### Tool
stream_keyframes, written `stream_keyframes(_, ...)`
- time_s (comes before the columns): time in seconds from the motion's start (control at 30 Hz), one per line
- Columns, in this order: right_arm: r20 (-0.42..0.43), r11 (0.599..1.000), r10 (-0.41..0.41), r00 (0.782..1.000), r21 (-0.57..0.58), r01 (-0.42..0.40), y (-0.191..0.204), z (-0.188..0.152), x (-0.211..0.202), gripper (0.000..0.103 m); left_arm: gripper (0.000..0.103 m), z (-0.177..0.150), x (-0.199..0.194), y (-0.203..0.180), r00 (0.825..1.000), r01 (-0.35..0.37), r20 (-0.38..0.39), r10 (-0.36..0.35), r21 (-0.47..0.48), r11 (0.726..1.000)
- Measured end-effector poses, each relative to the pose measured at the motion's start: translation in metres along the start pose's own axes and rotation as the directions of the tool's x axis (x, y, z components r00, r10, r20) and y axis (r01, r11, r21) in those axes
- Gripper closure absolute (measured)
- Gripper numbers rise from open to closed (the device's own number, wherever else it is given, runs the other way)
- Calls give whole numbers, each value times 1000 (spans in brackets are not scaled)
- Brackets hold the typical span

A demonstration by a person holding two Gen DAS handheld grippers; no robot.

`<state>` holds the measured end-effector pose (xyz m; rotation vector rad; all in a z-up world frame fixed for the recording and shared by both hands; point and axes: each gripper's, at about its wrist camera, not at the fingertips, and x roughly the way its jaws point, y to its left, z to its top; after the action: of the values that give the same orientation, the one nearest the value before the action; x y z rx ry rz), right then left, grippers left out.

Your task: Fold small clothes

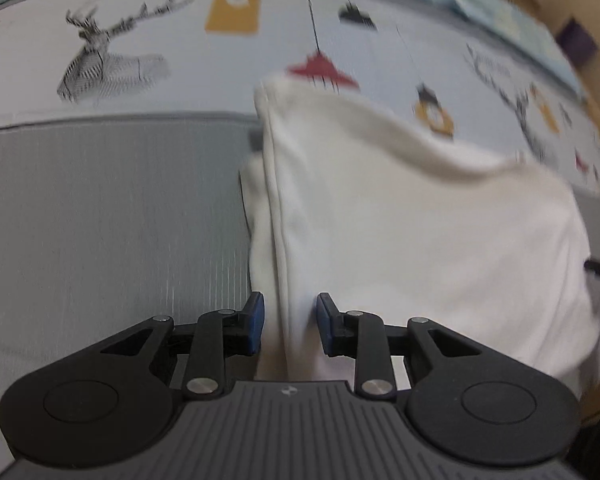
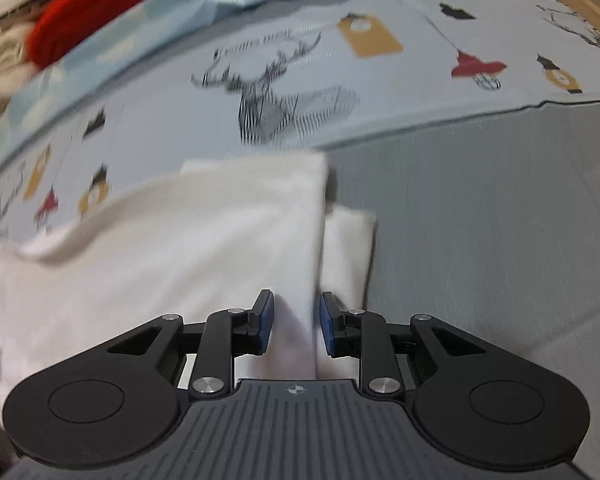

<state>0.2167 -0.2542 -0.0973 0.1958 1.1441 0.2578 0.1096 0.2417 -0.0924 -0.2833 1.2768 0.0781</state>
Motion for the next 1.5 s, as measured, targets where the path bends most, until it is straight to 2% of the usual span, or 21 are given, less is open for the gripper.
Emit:
stream_keyframes(0.13, -20, 1000, 2, 1000, -19, -2, 4, -16, -21, 76, 71, -24, -12, -4, 999, 22, -39, -20, 51, 998)
stream_keyframes(0.27, -122, 996, -18, 992, -85, 7, 10, -38, -27, 75, 75, -48, -15, -9, 995, 27, -100, -14, 129, 991)
stream_keyframes(0.33, -168, 992, -34, 985, -128, 12, 13, -49, -27, 75, 99, -59, -15, -13, 993, 14, -122, 9, 181, 983)
stream_keyframes(0.37, -184, 989, -42, 982, -145, 15, 14, -54, -28, 79, 99, -64, -19, -13, 994, -2, -106, 23, 202, 979)
stream_keyframes(0.43, -169, 988, -40, 985, -152, 14, 14, -57, -36, 100, 100, -65, -31, -7, 998, 21, -61, -11, 166, 986)
stream_keyframes(0.5, -103, 996, 20, 995, -86, -29, 8, -53, -55, 100, 100, -66, -45, 4, 998, 55, -21, -53, 113, 992)
stream_keyframes(0.57, -50, 998, 67, 997, -12, -67, -1, -49, -71, 100, 100, -70, -44, 7, 999, 33, -47, -28, 119, 992)
stream_keyframes(0.6, -54, 998, 56, 997, 11, -56, -6, -49, -73, 100, 100, -74, -37, 6, 996, 9, -85, 4, 145, 989)
stream_keyframes(0.67, -128, 1000, -20, 992, -15, 18, -7, -54, -62, 100, 99, -81, -25, -1, 987, -7, -153, 40, 210, 978)
stream_keyframes(0.77, -246, 995, -82, 966, -81, 64, -2, -64, -43, 98, 95, -82, -26, -4, 986, -33, -151, 68, 221, 975)
stream_keyframes(0.83, -224, 987, -135, 965, -115, 111, 1, -62, -44, 88, 86, -78, -36, -3, 993, -40, -98, 60, 200, 979)
stream_keyframes(0.93, -98, 984, -127, 987, -141, 112, 9, -54, -60, 84, 84, -69, -45, 1, 999, 14, -45, -7, 150, 989)
stream_keyframes(1.0, -57, 989, -70, 996, -133, 62, 9, -51, -65, 84, 84, -67, -42, -1, 998, 43, -57, -35, 151, 988)
stream_keyframes(1.07, -90, 991, -35, 995, -129, 23, 10, -52, -57, 83, 84, -68, -28, -11, 995, 22, -105, -2, 190, 982)
stream_keyframes(1.13, -170, 981, -108, 980, -176, 78, 10, -58, -40, 83, 84, -74, -15, -20, 983, -41, -162, 85, 257, 965)
stream_keyframes(1.17, -211, 971, -162, 964, -208, 117, 10, -62, -31, 82, 84, -77, -10, -23, 977, -65, -176, 119, 286, 956)
stream_keyframes(1.2, -245, 963, -200, 949, -225, 146, 8, -66, -25, 81, 84, -78, -9, -24, 976, -69, -177, 127, 299, 952)
stream_keyframes(1.23, -249, 962, -212, 945, -222, 158, 7, -66, -24, 76, 83, -77, -9, -25, 977, -69, -172, 125, 303, 951)
stream_keyframes(1.3, -202, 965, -203, 958, -205, 161, 9, -58, -33, 75, 83, -74, -15, -27, 983, -63, -147, 111, 295, 953)
stream_keyframes(1.4, -66, 971, -168, 983, -184, 154, 16, -47, -62, 74, 79, -73, -22, -26, 987, -57, -126, 95, 276, 960)
stream_keyframes(1.5, 41, 966, -176, 984, -182, 181, 25, -38, -93, 73, 78, -71, -24, -27, 988, -64, -121, 101, 274, 960)
